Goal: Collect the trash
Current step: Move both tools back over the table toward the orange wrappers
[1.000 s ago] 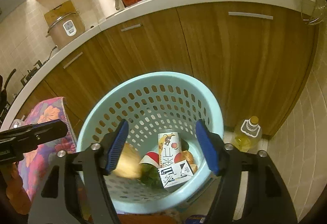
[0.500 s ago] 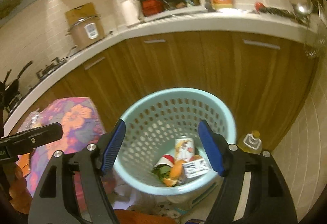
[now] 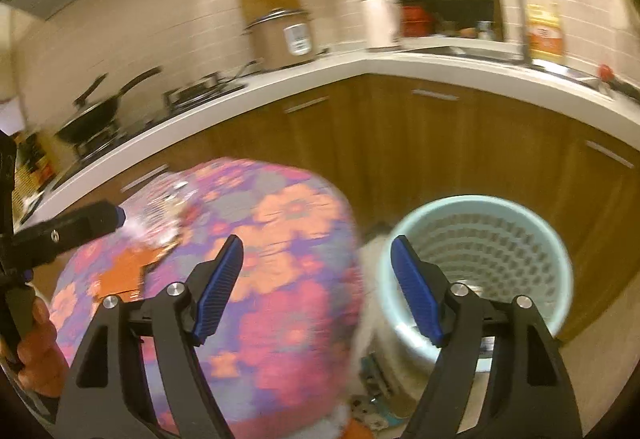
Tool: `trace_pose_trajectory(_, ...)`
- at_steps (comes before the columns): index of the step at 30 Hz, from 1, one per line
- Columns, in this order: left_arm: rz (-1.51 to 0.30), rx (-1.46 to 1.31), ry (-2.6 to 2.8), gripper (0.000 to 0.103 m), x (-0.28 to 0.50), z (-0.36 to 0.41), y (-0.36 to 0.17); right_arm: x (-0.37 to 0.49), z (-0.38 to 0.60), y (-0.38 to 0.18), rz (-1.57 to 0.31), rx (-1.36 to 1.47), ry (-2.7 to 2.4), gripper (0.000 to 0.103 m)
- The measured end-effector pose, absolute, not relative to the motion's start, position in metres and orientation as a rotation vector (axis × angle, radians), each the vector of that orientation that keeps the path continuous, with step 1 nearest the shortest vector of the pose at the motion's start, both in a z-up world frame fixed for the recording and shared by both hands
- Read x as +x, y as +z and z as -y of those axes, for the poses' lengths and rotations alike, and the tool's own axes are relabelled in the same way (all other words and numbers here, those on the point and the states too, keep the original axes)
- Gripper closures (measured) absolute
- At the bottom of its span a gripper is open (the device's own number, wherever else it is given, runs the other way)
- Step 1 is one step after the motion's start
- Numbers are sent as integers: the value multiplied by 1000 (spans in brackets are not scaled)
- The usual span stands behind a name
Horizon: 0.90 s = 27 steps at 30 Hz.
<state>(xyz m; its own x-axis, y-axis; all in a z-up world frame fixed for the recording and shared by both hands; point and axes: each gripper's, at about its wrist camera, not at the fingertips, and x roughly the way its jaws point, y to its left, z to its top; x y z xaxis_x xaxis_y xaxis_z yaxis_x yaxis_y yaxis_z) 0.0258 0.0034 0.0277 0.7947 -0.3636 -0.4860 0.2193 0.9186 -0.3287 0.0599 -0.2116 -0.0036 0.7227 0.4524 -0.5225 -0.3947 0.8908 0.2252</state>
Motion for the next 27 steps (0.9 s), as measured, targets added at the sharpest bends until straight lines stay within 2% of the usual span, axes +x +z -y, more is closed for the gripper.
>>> trace_pose_trajectory(13,-539,-382,-61,30,-26,-157,8,19,26,-39,-763,-71,758,26)
trace_pose_trajectory(23,-607,-323,10,32,-16,-191,-21,42,-30,-61,-841,-124,673,26)
trace_pose_trajectory(25,-650,-313,32,37,-7,-196,-30,49,-38,-70,-898,-158,661,26)
trace_pose_trajectory(27,-675,-310,37,38,-1,-199,-35,54,-43,-76,-940,-184,647,26)
